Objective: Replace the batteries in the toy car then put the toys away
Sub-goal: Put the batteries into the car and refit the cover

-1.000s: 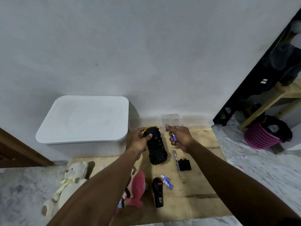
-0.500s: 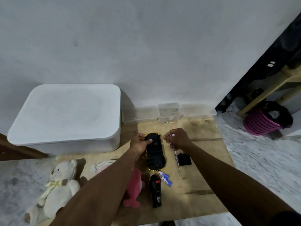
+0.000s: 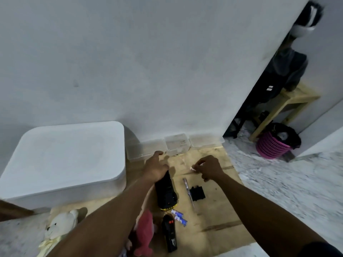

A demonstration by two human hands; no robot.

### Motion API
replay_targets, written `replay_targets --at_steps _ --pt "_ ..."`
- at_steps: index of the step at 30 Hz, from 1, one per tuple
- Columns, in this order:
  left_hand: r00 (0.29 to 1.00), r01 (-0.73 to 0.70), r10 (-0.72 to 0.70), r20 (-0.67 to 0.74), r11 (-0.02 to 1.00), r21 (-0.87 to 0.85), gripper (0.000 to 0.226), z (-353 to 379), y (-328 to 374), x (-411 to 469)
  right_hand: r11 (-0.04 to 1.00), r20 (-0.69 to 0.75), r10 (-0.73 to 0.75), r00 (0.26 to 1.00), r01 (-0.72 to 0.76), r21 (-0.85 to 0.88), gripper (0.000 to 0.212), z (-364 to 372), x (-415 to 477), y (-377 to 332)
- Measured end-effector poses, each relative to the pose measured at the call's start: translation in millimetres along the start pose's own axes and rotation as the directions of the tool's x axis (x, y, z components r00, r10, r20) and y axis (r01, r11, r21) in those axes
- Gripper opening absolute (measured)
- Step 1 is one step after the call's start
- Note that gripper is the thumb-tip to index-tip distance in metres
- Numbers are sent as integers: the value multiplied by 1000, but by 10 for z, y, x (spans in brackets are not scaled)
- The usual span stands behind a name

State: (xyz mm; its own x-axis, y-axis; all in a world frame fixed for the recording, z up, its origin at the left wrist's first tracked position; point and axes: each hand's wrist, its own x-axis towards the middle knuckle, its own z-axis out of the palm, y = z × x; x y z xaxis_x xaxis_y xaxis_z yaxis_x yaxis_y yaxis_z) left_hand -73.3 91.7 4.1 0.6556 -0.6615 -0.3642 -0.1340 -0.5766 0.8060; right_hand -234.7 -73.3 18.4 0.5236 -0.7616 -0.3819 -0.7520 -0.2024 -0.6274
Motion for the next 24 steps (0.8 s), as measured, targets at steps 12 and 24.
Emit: replay_targets --at_steps 12,24 --pt "975 -220 187 121 892 395 57 591 938 883 896 -175 -248 953 157 -415 35 -742 1104 443" --pt "902 -430 269 337 487 760 59 1326 1125 1655 471 118 -469 875 361 -805 62 -801 2043 685"
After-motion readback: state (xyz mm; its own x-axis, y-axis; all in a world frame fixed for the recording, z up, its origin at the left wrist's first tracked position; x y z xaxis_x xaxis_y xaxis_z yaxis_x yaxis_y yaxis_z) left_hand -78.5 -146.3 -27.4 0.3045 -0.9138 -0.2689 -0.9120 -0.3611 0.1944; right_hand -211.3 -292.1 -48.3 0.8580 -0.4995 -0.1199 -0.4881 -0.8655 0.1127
